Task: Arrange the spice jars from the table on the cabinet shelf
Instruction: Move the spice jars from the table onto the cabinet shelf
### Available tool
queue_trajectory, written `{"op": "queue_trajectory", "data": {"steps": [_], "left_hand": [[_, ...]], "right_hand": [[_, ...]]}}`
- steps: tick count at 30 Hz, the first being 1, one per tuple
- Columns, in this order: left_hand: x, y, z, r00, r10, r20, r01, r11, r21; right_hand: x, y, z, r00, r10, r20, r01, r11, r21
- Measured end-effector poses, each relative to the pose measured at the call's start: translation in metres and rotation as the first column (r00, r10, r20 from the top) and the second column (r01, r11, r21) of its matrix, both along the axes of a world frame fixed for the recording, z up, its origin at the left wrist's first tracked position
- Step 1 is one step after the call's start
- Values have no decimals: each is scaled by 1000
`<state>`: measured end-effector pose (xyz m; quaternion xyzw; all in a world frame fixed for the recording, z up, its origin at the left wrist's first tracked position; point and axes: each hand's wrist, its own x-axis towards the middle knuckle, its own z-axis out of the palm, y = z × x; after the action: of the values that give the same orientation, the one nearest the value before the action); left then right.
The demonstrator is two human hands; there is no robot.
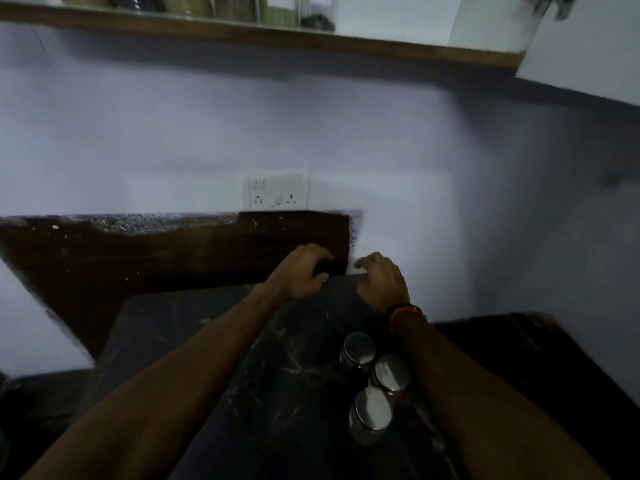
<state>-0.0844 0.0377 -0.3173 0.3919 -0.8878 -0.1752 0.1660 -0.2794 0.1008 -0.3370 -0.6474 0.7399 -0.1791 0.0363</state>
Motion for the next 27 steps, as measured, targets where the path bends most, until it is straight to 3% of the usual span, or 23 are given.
{"op": "queue_trajectory", "data": {"steps": [8,13,21,27], "left_hand": [[-15,55,-99,994,-83,68,62,960,272],[-21,81,-143,990,-81,113,31,920,390],[-21,108,-172,997,-2,71,-38,827,561],[-23,116,-177,995,14,99,-68,817,573]], "right_hand": [[-7,90,-101,991,-61,116,43,987,152],[0,135,-151,999,-12,-36,20,970,241],[10,159,-176,982,-54,-183,107,951,292],[19,165,-188,986,-113,-123,149,929,338]]}}
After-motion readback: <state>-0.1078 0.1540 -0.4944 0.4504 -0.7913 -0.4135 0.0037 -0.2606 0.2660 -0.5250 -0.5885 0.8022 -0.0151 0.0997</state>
